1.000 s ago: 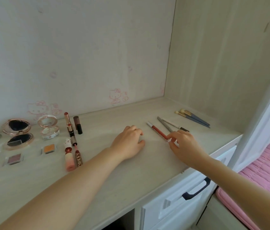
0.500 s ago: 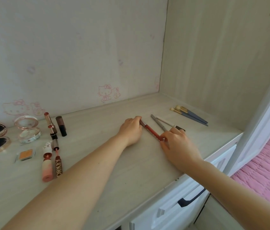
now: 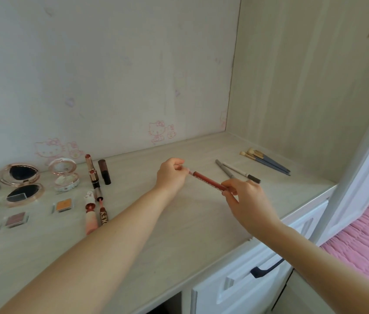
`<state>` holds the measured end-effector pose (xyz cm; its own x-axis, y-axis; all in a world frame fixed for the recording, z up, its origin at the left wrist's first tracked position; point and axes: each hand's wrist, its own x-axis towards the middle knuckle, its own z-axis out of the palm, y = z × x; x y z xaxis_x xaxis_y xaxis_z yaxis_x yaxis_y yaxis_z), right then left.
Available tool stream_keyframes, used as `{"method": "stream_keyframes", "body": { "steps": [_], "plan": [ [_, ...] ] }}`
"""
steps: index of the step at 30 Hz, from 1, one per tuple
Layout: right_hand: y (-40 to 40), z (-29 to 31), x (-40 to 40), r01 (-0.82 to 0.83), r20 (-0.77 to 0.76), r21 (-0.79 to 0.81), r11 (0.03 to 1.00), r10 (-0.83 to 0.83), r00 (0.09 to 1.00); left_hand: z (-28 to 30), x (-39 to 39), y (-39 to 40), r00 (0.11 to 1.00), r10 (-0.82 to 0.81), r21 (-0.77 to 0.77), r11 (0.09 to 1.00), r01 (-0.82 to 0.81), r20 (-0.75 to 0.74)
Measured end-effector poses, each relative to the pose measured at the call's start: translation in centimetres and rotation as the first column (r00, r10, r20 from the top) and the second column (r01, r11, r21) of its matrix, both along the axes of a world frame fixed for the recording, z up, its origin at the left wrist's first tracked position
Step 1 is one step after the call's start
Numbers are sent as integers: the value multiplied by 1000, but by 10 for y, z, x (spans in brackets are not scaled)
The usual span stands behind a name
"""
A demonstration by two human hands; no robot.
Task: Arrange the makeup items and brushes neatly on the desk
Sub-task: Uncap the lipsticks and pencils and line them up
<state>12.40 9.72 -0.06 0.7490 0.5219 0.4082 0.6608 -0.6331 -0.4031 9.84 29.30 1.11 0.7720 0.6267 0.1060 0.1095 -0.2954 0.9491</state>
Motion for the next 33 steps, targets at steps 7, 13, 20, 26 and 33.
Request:
{"method": "stream_keyframes", "body": {
  "steps": [7,13,20,26,33],
  "plan": [
    [14,9,-31,-58,-35,83,995,61,998,24,-54,5,971,103,-588,808,45,215],
    [28,14,-60,-87,-115,231,969,117,987,34,-99,15,967,57,-749,644,156,250],
    [55,23,-105,-168,-178,349,922,242,954,27,-151,10,953,-52,-714,650,260,300],
    [82,33,-146,-247,-234,430,868,371,899,33,-194,27,941,22,-685,692,229,337],
    [118,32,-188,-262,-360,554,790,511,781,38,-240,48,923,109,-686,702,191,369]
  ]
}}
